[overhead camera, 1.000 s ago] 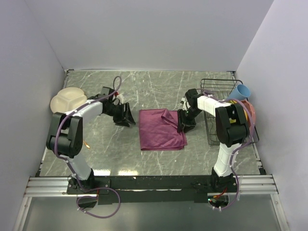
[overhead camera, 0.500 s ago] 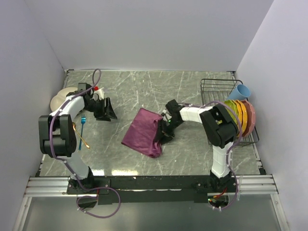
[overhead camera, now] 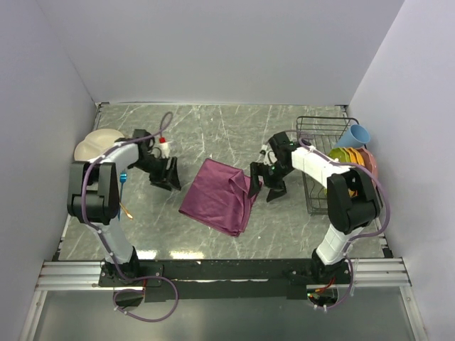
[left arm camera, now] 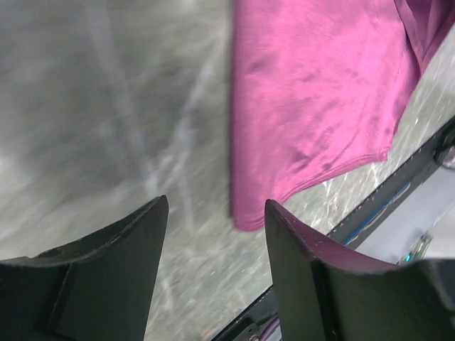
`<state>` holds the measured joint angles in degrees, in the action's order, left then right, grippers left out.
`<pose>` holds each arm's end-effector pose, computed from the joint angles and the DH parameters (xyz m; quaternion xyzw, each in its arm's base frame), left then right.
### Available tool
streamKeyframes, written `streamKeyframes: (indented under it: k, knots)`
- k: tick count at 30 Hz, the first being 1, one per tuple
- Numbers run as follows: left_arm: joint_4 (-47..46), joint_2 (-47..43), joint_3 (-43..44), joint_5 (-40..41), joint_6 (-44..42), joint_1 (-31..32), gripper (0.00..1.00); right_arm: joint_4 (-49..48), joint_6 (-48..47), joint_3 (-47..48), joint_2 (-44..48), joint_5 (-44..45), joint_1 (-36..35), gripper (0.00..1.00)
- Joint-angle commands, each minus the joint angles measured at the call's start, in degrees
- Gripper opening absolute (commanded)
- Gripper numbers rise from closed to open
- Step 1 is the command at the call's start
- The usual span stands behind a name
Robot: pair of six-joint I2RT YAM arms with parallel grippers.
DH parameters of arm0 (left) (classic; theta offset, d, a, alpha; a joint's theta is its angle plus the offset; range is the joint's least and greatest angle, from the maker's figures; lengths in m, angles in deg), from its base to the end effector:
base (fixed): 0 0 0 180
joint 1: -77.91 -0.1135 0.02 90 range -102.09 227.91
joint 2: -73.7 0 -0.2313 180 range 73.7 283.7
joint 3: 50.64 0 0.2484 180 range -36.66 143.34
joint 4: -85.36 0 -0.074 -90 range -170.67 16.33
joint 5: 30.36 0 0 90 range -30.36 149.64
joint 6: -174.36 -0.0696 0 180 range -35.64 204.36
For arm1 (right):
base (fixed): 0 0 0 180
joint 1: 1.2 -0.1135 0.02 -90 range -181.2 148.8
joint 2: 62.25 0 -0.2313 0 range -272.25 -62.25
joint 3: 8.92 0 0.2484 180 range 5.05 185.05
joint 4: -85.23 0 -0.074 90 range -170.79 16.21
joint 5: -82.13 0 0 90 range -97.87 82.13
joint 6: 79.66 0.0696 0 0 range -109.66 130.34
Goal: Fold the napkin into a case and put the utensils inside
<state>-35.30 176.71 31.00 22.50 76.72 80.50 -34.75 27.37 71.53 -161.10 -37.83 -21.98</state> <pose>0.3221 -0.0566 0.1206 0.1099 0.9388 -0.3137 0.0907 0.2852 0.1454 0.1321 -0.0575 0.9597 0.2749 0.0089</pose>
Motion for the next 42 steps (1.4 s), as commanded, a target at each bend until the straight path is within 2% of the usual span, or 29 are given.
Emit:
streamKeyframes:
  k: [1,7,10,12,13,14,16,19,20,22,25,26,27,28,29,33,35,42]
  knots:
    - [-2.73,1.67,-0.42,-0.65,0.78,4.79,0.61,3.53,-7.46,4.08,0.59,6.22,2.93,0.88]
    - [-3.53,5.98,1.16,2.24,2.36,10.59,0.52,0.72,-7.54,9.45,-2.93,7.45,4.43,0.87]
    - [-1.7,9.23,4.49,5.41,1.93,10.86,0.29,0.45,-7.98,10.16,-3.98,7.1,4.95,0.86]
    - [-0.02,11.86,8.0,7.16,0.53,10.68,0.19,0.28,-8.51,10.16,-4.16,7.28,5.13,0.86]
    - [0.86,12.74,9.32,7.7,-1.48,10.59,0.09,0.1,-8.77,9.99,-4.16,7.19,5.48,0.85]
    - [3.13,14.49,12.29,8.22,-2.55,10.51,0.05,-0.25,-8.86,9.9,-4.16,7.19,5.57,0.84]
    - [5.08,16.08,15.3,9.98,-5.79,9.98,0.01,-0.69,-9.39,9.55,-4.25,7.1,5.74,0.81]
    - [8.68,19.16,21.97,12.08,-12.36,8.75,0.01,-1.83,-9.74,9.46,-4.6,6.84,5.74,0.72]
    - [9.47,21.17,25.82,12.88,-14.05,8.4,0.01,-2.62,-9.74,9.37,-4.69,6.58,5.66,0.7]
    - [12.11,23.29,29.7,13.06,-18.61,7.08,0.02,-3.5,-9.65,9.2,-5.04,6.49,5.75,0.6]
    - [13.96,25.76,36.39,11.32,-19.78,5.06,0.31,-5.26,-8.95,8.76,-5.83,5.7,5.75,0.48]
    - [13.88,25.24,38.32,8.96,-19.26,4.36,0.47,-5.87,-8.69,8.58,-6.0,5.0,5.66,0.46]
    - [13.79,24.71,38.86,7.45,-18.99,3.05,0.52,-7.18,-7.82,8.49,-6.61,4.65,5.57,0.44]
    - [12.83,23.75,39.13,5.87,-18.12,2.34,0.54,-7.8,-7.29,8.23,-6.97,4.21,5.4,0.38]
    - [11.95,21.13,38.17,4.9,-17.68,1.81,0.56,-8.51,-6.85,8.23,-7.32,3.85,5.39,0.37]
    - [6.77,12.24,31.24,0.86,-15.75,2.06,0.58,-11.4,-4.3,8.49,-9.6,2.89,4.17,0.37]
    - [4.12,8.45,27.11,-0.99,-12.06,3.12,0.57,-12.63,-4.21,8.32,-10.22,3.32,3.46,0.37]
    - [-5.54,8.18,21.47,-4.51,0.42,14.1,0.58,-12.73,-6.05,7.97,-14.27,5.87,3.28,0.38]
